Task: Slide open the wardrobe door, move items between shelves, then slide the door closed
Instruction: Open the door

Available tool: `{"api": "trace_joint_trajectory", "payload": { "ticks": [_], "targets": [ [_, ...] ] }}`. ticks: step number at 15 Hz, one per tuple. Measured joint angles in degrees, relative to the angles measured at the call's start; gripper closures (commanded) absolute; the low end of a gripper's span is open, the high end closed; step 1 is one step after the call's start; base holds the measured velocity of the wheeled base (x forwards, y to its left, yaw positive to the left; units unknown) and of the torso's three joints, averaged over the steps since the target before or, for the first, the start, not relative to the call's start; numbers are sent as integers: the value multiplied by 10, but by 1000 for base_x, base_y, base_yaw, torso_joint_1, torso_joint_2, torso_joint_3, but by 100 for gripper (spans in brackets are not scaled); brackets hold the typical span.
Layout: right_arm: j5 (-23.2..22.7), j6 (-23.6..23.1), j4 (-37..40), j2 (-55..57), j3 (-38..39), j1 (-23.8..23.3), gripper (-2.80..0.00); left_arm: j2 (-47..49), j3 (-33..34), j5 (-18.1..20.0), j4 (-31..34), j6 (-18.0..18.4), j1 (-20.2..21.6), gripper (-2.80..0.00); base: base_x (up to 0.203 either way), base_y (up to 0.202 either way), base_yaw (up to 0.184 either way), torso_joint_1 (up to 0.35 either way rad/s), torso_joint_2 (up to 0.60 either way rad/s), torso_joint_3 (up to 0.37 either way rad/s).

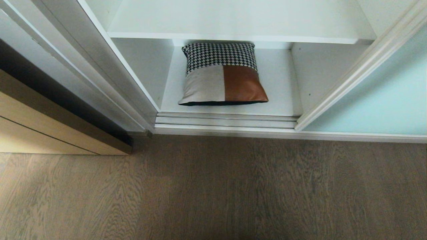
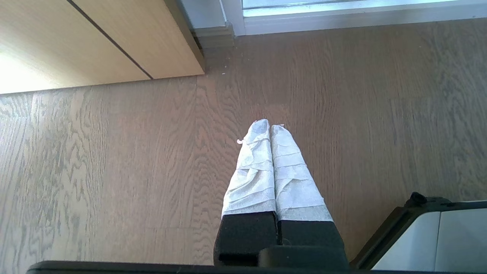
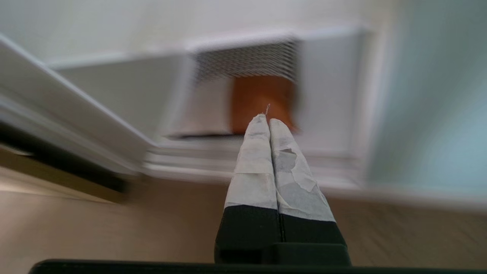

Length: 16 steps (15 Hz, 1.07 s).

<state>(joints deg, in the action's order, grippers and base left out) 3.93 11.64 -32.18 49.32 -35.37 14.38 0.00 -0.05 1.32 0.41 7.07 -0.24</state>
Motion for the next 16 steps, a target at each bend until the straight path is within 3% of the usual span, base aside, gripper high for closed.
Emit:
{"api": "trace_joint_trajectory", "payload": {
  "ticks": [2,5,8,12,14,16],
  "targets": [
    [48,-4,20,-61,44,0,0,0,0,0,0,0,0,0,0,0,0,0,0,0],
    [72,-5,45,-145,117,-24,0,0,0,0,0,0,0,0,0,0,0,0,0,0],
    [66,-24,55,-222,198,-71,0,0,0,0,0,0,0,0,0,0,0,0,0,0],
    [66,-103,36,-307,319,-89,0,0,0,0,0,0,0,0,0,0,0,0,0,0],
    [56,-121,52,-321,345,-98,0,0,0,0,0,0,0,0,0,0,0,0,0,0],
    [25,-120,89,-330,350,-140,0,0,0,0,0,0,0,0,0,0,0,0,0,0]
  ]
}}
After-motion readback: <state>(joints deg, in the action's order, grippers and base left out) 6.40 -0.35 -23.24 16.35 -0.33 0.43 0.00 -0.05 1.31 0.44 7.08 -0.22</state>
